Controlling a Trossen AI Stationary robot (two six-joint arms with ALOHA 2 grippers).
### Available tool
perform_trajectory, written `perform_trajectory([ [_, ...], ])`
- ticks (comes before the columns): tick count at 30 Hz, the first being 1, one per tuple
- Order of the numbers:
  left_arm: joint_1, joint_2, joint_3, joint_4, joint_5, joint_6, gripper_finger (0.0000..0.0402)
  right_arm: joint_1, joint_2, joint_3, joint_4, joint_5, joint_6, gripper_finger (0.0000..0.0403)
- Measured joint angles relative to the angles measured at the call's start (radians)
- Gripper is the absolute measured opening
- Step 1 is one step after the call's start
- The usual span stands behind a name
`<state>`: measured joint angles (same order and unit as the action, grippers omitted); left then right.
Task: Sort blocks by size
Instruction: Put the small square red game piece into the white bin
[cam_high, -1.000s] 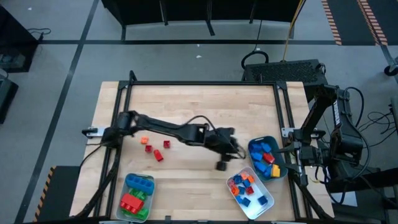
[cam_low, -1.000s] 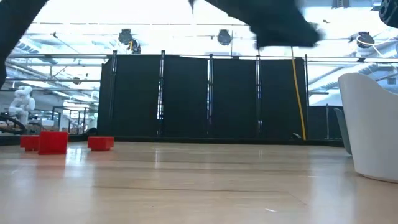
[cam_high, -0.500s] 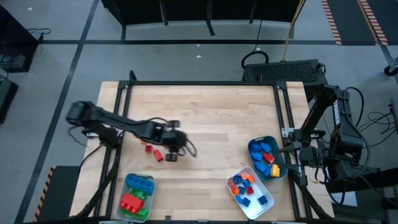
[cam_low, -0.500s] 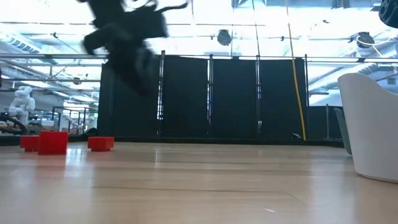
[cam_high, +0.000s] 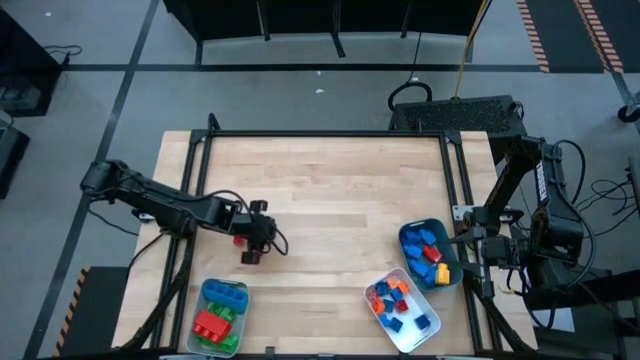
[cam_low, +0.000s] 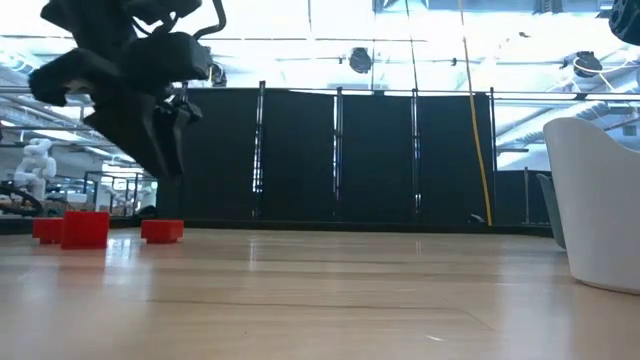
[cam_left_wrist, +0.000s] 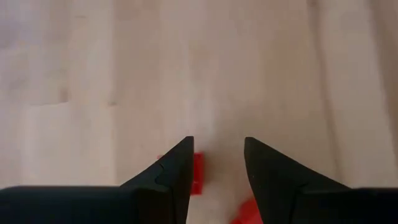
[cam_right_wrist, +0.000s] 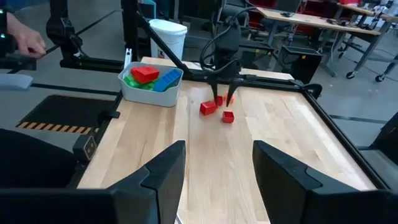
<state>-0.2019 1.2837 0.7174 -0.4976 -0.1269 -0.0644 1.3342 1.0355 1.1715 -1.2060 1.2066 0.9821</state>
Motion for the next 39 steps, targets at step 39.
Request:
perform_trajectory([
  [39, 0.109, 0.039, -0.001, 0.007, 0.025, -0.056, 0.0204, 0.0, 0.0, 0.0, 0.001, -0.007, 0.019, 0.0171],
])
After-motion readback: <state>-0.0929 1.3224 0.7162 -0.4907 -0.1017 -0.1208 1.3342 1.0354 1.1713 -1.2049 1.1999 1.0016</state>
